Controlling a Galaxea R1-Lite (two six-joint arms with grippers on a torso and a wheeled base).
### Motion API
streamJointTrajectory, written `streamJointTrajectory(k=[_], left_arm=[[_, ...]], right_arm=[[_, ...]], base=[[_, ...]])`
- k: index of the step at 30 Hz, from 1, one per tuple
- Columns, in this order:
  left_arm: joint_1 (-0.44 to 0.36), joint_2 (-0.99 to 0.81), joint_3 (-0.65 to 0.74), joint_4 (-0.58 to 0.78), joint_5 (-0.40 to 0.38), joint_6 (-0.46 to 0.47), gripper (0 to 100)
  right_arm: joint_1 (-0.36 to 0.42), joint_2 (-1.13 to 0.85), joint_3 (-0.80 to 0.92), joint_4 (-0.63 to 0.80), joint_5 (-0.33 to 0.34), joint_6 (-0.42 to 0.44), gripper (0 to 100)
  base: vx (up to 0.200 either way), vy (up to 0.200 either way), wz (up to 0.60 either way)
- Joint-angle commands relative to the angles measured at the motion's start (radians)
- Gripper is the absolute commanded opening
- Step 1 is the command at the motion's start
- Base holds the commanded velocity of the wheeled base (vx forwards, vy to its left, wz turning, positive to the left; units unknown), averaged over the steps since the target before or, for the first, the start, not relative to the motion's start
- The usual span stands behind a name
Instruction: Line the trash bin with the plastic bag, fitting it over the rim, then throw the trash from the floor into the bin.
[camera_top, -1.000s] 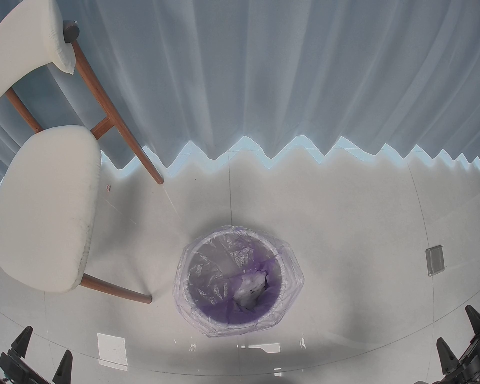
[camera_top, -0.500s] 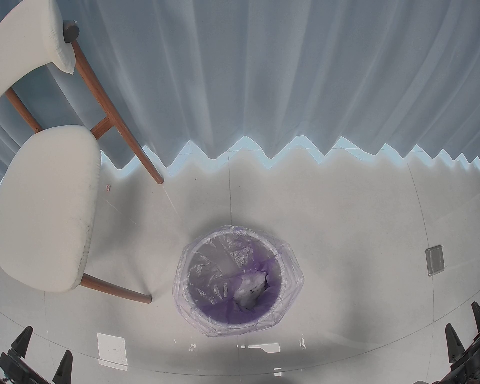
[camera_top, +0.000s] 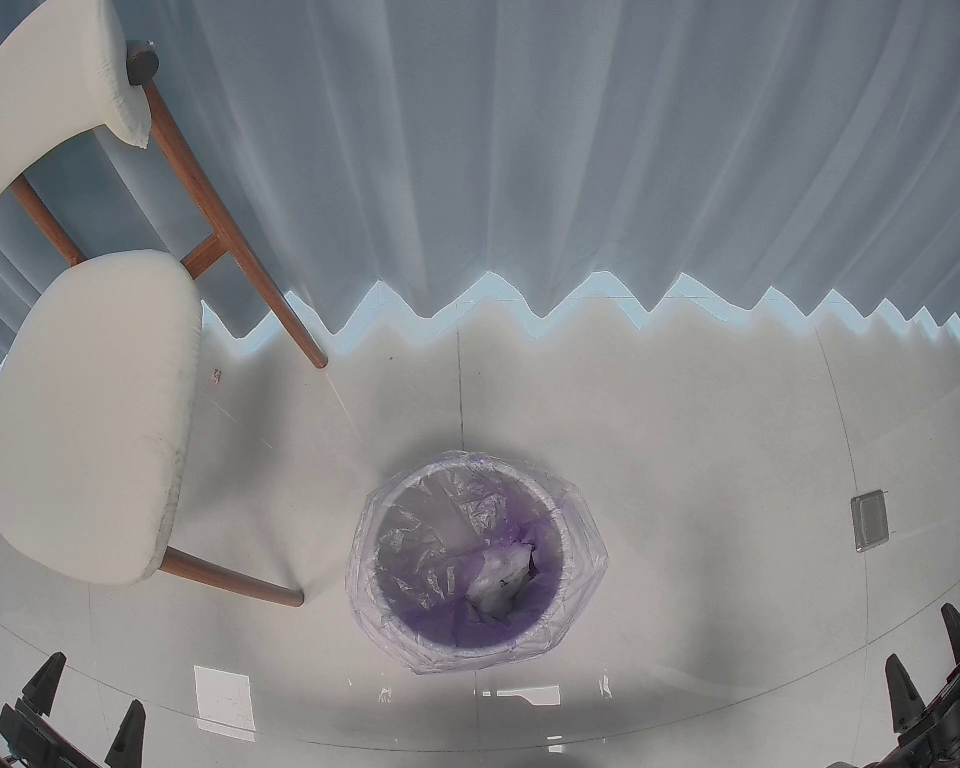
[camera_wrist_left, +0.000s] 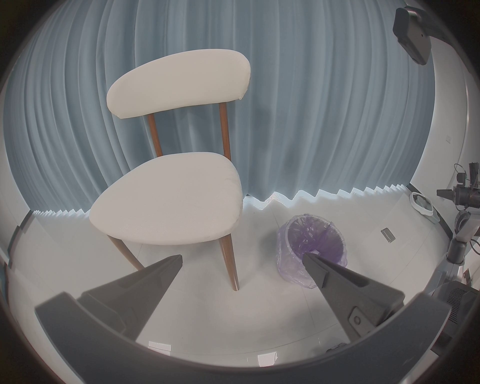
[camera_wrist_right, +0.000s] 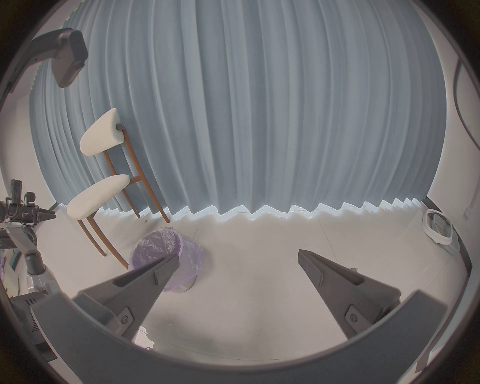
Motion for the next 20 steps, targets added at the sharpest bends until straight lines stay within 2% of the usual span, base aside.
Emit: streamJointTrajectory(k=[1,20], left_arm=[[0.0,-0.015,0.018,0.0,-0.001,0.0,100],[0.0,-0.015,0.018,0.0,-0.001,0.0,100]], right_arm=[[0.0,-0.016,0.016,-0.001,0.0,-0.001,100],[0.0,-0.016,0.016,0.002,-0.003,0.005,100]], base=[[0.0,0.0,0.0],[0.0,0.0,0.0]])
